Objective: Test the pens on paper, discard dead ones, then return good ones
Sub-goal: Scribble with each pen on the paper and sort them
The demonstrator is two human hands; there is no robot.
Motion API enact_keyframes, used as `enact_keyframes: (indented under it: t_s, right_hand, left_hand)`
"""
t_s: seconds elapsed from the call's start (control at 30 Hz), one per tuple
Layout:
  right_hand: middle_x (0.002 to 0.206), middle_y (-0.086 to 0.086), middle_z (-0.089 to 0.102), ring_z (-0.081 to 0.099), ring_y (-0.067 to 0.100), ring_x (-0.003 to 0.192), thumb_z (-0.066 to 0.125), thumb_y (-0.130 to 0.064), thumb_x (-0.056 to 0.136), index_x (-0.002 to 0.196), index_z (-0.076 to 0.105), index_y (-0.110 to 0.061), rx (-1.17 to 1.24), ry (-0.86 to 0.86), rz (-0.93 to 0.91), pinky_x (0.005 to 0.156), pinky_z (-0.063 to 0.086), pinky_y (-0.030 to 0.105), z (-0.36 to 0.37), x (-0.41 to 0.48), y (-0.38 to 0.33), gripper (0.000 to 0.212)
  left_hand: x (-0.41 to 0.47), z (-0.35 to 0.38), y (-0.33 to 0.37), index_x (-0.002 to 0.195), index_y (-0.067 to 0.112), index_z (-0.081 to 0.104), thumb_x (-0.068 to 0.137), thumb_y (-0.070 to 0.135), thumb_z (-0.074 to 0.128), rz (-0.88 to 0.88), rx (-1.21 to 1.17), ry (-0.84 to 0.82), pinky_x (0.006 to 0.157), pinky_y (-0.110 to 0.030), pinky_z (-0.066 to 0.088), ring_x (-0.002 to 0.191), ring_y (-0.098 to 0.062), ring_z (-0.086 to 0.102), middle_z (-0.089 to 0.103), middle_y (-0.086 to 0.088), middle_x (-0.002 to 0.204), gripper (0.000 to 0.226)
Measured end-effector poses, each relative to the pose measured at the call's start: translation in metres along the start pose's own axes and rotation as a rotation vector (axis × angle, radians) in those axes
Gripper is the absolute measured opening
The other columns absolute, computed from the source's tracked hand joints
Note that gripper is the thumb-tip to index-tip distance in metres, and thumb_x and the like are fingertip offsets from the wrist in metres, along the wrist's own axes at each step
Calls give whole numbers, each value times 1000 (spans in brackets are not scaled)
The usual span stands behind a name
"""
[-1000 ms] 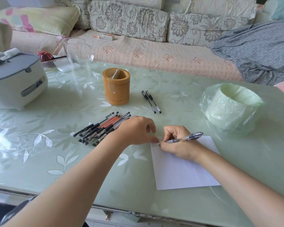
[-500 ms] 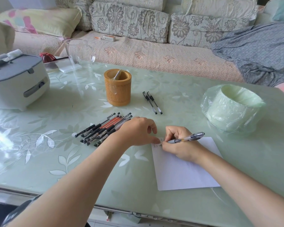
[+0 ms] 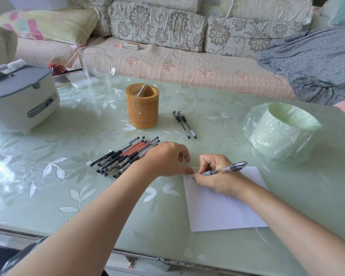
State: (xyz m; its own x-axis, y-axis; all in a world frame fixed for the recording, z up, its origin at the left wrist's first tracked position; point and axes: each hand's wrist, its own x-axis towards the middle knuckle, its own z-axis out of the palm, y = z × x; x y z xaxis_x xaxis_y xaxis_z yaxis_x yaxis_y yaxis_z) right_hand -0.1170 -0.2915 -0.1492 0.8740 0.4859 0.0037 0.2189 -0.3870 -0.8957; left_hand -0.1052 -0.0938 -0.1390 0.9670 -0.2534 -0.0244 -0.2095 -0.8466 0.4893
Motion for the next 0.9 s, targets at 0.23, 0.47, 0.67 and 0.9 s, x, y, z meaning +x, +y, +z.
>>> enact_keyframes:
  t_s: [0.23,0.47,0.67,0.9]
  right_hand:
    - [57,-4,45,37,11,54,68,-5,71,62,48,-10,11,-4,10,51,27,24,1,1,-1,23]
    - [56,-2,40,34,15,54,64,-11,65,60,44,-13,-28,16,39,50,24,26,2,1,-2,21]
    - [54,8,47,37,15,45,65,-1,81,67,47,-14,279,136,84,42,26,21,-7,4,-5,25]
    - [63,10,57,51,18,49,70,-19,88,77,68,-10,444,143,121,42,38,24,-13,4,-17,15]
  left_hand:
    - [-1,-1,1,90,38,63,68,58,77,-12,0,4,71,-25,46,82,-6,51,60,16,88,33]
    - [-2,-1,2,90,38,62,68,57,77,-5,-6,2,73,-27,47,84,-8,52,60,15,88,32]
    - [-3,-2,1,92,36,64,69,56,77,-10,-3,-9,73,-26,46,82,-6,52,60,15,89,33]
    - [-7,-13,0,98,28,66,88,34,65,-15,-136,85,64,-19,44,72,-6,55,61,15,87,12]
